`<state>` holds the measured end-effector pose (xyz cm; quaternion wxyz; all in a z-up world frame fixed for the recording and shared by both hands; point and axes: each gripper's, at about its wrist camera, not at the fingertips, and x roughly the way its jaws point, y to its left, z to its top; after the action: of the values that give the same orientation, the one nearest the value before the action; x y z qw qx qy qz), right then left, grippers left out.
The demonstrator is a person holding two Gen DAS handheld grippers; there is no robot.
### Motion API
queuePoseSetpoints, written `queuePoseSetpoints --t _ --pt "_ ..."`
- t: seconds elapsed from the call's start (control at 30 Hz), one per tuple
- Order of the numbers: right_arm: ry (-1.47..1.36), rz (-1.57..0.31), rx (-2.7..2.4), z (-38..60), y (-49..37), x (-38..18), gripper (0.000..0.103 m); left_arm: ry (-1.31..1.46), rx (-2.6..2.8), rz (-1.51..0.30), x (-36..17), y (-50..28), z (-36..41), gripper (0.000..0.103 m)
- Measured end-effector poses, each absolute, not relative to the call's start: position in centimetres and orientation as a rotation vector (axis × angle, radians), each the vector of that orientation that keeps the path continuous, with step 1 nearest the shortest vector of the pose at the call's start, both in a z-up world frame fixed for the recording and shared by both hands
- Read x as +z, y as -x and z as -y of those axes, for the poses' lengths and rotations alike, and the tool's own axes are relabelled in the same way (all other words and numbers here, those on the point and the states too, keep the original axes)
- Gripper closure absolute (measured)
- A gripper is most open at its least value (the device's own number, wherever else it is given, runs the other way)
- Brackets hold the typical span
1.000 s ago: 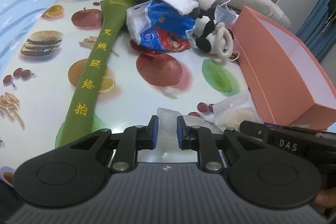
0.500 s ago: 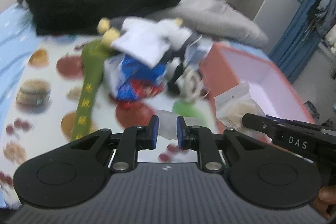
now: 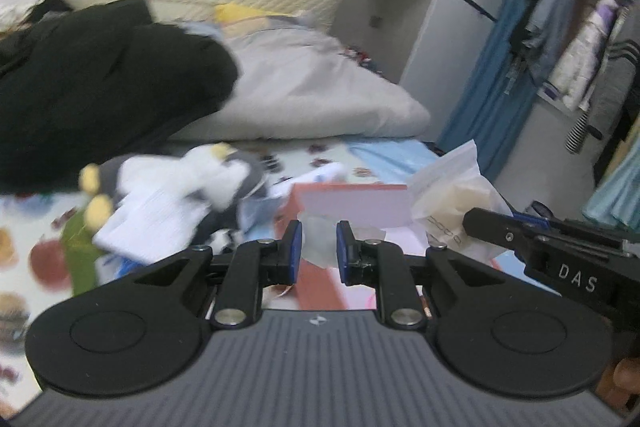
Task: Organize soft objects
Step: 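Lift the clear zip bag with right gripper and carry it over the box, then open the right gripper to drop the zip bag into the box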
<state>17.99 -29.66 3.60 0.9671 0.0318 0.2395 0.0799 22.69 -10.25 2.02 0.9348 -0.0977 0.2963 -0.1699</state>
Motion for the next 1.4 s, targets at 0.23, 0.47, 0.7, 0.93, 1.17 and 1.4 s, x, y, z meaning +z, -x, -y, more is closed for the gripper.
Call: queuePoseSetpoints --t 0.23,0.47,0.7,0.93,1.17,1.4 --pt "-0.118 -0.572 0.094 35.3 -20.5 3.8 0.086 0.103 -0.437 -0.647 2.0 -26.1 17.4 0.082" --pt "-0.176 -0.71 0.035 39.9 -22.9 0.1 0.086 0.041 -0.482 -0.785 -2.1 -30.1 23.1 0.082" --pt "-0.197 -0.852 -0.021 42.5 -24.9 -5.2 0.086 0.071 -0.467 -0.973 -7.3 -34.0 24.5 0.081" --pt "-0.246 -0.931 -0.028 43.2 -25.1 -8.8 0.085 0.052 -0.489 -1.064 -10.2 -34.2 24.9 0.081" --pt "-0.276 -0.922 -0.017 43.6 -24.9 -8.5 0.069 0.028 -0.461 -0.998 -8.8 -33.8 24.4 0.061" --pt "-0.238 -0.829 -0.007 42.6 -23.5 -6.0 0.068 0.023 -0.478 -0.891 -5.1 -32.1 23.0 0.061"
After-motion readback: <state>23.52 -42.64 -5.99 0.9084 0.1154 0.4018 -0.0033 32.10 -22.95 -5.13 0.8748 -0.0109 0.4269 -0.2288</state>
